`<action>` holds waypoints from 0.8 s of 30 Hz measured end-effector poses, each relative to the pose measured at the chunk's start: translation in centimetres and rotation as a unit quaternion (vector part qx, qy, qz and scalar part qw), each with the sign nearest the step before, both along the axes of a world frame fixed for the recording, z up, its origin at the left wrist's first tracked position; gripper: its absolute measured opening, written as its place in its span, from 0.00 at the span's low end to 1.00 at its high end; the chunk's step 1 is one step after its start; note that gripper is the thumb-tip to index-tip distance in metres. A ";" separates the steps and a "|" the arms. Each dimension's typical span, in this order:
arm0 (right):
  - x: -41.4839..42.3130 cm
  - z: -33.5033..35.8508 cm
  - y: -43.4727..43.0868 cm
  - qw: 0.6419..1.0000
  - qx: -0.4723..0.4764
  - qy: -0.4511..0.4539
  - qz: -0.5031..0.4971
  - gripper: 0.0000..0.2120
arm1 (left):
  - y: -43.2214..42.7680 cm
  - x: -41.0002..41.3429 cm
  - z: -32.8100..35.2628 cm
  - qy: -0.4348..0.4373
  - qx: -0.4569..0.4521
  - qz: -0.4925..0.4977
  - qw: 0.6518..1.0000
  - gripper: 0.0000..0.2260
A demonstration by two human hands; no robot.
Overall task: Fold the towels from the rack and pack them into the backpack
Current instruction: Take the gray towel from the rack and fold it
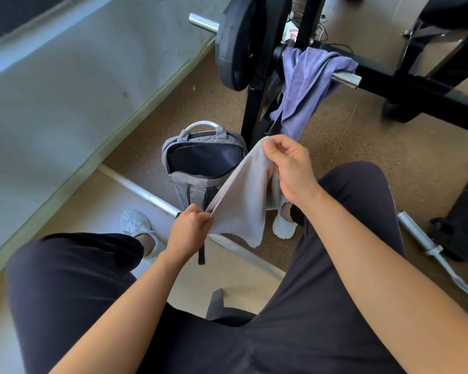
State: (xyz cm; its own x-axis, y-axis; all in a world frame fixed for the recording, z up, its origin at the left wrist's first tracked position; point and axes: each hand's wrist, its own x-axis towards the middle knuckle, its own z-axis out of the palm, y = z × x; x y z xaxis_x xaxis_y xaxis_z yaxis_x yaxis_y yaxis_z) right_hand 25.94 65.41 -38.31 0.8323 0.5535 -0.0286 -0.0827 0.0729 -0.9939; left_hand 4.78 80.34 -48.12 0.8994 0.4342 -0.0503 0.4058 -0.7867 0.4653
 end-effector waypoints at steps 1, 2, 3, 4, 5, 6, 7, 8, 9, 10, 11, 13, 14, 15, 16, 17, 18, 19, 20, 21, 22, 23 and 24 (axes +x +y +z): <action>0.4 -0.2 -0.1 1.000 -0.018 -0.015 -0.016 0.05 | 0.4 -0.1 0.2 -0.004 0.000 0.009 1.000 0.10; 0.8 -0.4 -0.3 0.998 -0.042 -0.037 -0.037 0.05 | 0.8 -0.3 0.6 -0.011 -0.001 0.020 1.000 0.08; 1.3 -0.6 -0.5 0.994 -0.072 -0.063 -0.059 0.06 | 1.4 -0.4 1.1 -0.023 -0.003 0.032 0.999 0.06; 1.8 -0.7 -0.7 0.987 -0.108 -0.093 -0.079 0.06 | 2.1 -0.6 1.6 -0.040 -0.008 0.047 0.998 0.04; 2.3 -0.9 -0.9 0.978 -0.144 -0.121 -0.092 0.06 | 2.9 -0.9 2.2 -0.062 -0.014 0.062 0.996 0.02; 2.7 -1.1 -1.1 0.968 -0.177 -0.145 -0.100 0.06 | 3.7 -1.1 2.8 -0.083 -0.020 0.078 0.993 0.03; 3.0 -1.2 -1.3 0.960 -0.203 -0.168 -0.101 0.07 | 4.5 -1.4 3.4 -0.105 -0.024 0.088 0.990 0.05; 3.1 -1.3 -1.4 0.953 -0.220 -0.186 -0.096 0.07 | 5.2 -1.7 4.1 -0.122 -0.022 0.089 0.988 0.07; 3.2 -1.3 -1.4 0.949 -0.231 -0.198 -0.087 0.07 | 5.8 -1.9 4.6 -0.133 -0.011 0.082 0.988 0.07; 3.1 -1.4 -1.4 0.946 -0.239 -0.207 -0.076 0.07 | 6.2 -2.1 5.2 -0.132 0.008 0.070 0.989 0.08; 2.9 -1.4 -1.3 0.944 -0.247 -0.211 -0.064 0.08 | 6.6 -2.3 5.7 -0.122 0.028 0.055 0.991 0.08; 2.5 -1.5 -1.2 0.945 -0.253 -0.201 -0.044 0.07 | 7.2 -2.8 6.0 -0.085 0.058 0.028 0.994 0.10; 2.4 -1.5 -1.1 0.949 -0.248 -0.189 -0.036 0.06 | 7.4 -3.0 5.9 -0.061 0.062 0.017 0.996 0.11; 2.2 -1.6 -1.1 0.955 -0.240 -0.173 -0.029 0.06 | 7.4 -3.1 5.9 -0.040 0.059 0.012 0.997 0.11; 2.1 -1.6 -1.0 0.961 -0.231 -0.154 -0.023 0.05 | 7.3 -3.1 5.7 -0.024 0.050 0.009 0.998 0.10; 2.0 -1.6 -1.0 0.967 -0.218 -0.132 -0.019 0.05 | 7.1 -3.1 5.6 -0.012 0.037 0.009 0.999 0.09; 1.9 -1.6 -1.0 0.973 -0.203 -0.112 -0.018 0.05 | 7.1 -3.0 5.5 -0.001 0.024 0.011 1.000 0.08; 1.8 -1.5 -1.0 0.977 -0.189 -0.093 -0.018 0.05 | 7.0 -2.9 5.4 0.018 0.014 0.012 1.000 0.08; 1.7 -1.5 -0.9 0.981 -0.178 -0.076 -0.019 0.05 | 7.0 -2.8 5.2 0.040 0.009 0.010 0.999 0.09; 1.6 -1.4 -0.9 0.984 -0.169 -0.061 -0.020 0.05 | 7.0 -2.9 5.0 0.064 -0.001 0.005 0.998 0.13; 1.4 -1.3 -0.8 0.985 -0.162 -0.049 -0.021 0.06 | 6.9 -3.0 4.9 0.086 -0.014 -0.007 0.996 0.16; 1.3 -1.2 -0.7 0.986 -0.157 -0.043 -0.023 0.06 | 6.8 -3.1 4.7 0.103 -0.025 -0.017 0.994 0.17; 1.3 -1.2 -0.7 0.986 -0.156 -0.042 -0.025 0.07 | 6.7 -3.2 4.6 0.115 -0.033 -0.021 0.993 0.13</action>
State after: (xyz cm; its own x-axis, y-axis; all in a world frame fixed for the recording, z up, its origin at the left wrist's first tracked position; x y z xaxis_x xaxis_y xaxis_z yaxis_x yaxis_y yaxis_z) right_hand 27.22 64.71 -39.50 0.8656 0.4861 -0.1203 -0.0023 -0.2364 -0.9717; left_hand 1.62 87.09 -43.50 0.8780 0.3850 -0.2846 0.4749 -0.7760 0.4152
